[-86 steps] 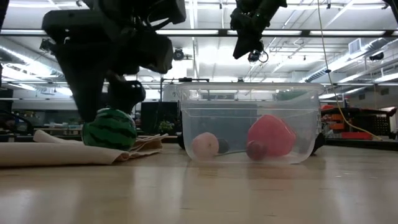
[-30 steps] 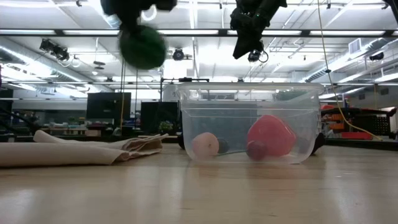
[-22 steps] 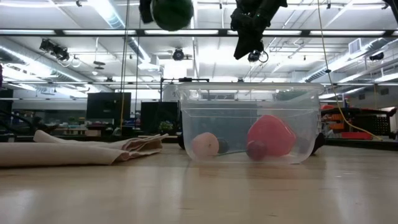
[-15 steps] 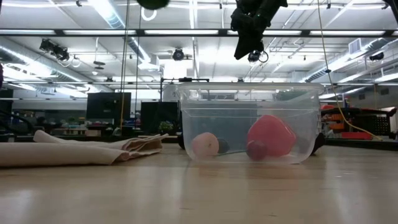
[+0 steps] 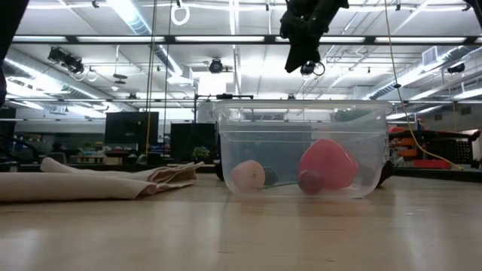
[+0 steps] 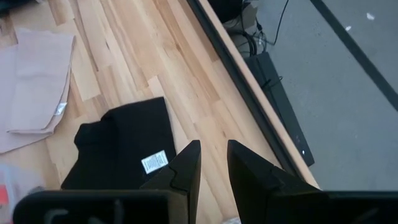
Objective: Pick and placing Produce into tupperware
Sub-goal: Put the watermelon into the transparent bin
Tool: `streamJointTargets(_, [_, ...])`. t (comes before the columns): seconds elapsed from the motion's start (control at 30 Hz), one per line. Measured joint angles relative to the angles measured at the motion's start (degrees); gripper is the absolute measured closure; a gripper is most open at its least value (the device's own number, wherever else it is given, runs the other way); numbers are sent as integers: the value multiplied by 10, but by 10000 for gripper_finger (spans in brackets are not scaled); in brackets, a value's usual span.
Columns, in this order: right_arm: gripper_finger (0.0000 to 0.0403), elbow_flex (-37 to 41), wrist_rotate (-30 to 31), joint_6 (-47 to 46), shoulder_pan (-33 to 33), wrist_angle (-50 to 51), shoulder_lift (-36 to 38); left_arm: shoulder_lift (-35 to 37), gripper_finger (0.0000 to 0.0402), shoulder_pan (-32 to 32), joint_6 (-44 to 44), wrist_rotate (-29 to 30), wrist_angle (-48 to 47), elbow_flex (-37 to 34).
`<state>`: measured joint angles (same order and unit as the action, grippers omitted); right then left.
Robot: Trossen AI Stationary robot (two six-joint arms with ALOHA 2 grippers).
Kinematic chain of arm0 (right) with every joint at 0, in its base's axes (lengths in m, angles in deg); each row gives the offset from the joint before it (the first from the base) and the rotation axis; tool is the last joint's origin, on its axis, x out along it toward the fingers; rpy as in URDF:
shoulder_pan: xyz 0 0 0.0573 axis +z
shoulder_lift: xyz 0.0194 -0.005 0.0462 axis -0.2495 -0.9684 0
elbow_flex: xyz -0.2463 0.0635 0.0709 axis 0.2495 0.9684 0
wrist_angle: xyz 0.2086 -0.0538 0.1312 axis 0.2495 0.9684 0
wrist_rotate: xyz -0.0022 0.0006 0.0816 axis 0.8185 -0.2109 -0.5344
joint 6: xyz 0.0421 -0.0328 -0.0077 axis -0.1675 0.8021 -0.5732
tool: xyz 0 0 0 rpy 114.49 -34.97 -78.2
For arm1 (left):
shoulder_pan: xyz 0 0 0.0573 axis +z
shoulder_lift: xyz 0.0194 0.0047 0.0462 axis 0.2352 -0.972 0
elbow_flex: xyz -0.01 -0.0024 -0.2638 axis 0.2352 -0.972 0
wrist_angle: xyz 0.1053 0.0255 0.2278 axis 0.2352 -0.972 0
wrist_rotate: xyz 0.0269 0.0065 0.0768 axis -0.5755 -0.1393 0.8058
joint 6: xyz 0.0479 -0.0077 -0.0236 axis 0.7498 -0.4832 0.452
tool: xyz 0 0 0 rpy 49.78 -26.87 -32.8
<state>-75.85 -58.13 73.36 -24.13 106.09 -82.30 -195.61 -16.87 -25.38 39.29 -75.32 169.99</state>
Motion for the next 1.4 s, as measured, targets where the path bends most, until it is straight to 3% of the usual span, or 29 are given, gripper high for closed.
streamJointTargets(0.27, [316,0,0,15,-16,29,0,-85,104,2,56,1,5,16])
streamJointTargets(0.63, [316,0,0,23,-23,30,0,-159,104,3,90,3,115,16])
streamJointTargets(1.4, [316,0,0,38,-27,28,0,-238,104,-29,-46,13,160,15])
